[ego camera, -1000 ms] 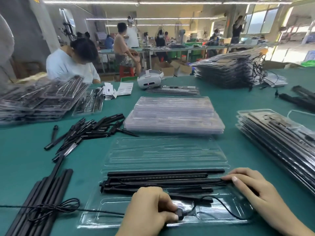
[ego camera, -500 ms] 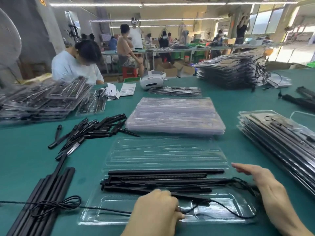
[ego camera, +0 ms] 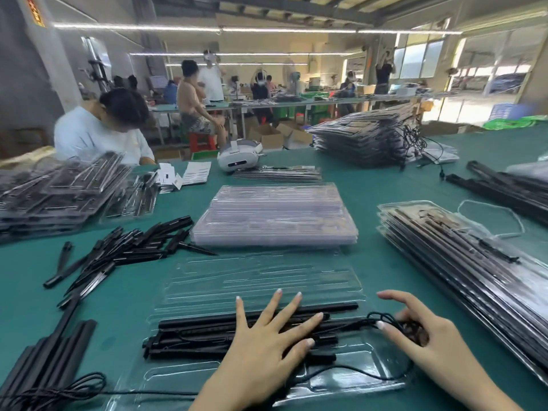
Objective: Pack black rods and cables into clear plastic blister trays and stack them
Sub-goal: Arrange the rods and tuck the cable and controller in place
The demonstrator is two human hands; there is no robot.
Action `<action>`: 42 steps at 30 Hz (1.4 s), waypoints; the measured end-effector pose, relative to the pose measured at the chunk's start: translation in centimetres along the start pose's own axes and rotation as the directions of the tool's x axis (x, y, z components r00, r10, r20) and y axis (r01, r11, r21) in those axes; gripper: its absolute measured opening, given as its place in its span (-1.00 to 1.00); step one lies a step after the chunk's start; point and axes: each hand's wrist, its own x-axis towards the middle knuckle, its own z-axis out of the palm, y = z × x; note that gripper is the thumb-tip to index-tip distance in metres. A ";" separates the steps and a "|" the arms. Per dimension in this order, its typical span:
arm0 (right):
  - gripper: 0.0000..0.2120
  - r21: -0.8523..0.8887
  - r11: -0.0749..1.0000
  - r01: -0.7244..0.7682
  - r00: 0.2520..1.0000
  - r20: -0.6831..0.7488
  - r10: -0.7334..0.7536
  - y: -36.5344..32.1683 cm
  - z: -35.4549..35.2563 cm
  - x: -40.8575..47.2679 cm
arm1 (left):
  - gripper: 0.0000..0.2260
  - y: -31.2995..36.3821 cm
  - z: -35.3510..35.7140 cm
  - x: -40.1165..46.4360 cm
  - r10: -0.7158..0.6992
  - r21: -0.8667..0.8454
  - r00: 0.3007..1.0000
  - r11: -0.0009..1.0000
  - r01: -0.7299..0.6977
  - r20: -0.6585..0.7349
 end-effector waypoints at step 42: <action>-0.63 0.014 0.987 0.159 0.985 -0.065 -0.157 -2.1 -1.0 2.2 | -0.47 0.2 0.0 0.0 -0.014 -0.091 1.000 0.996 0.015 0.009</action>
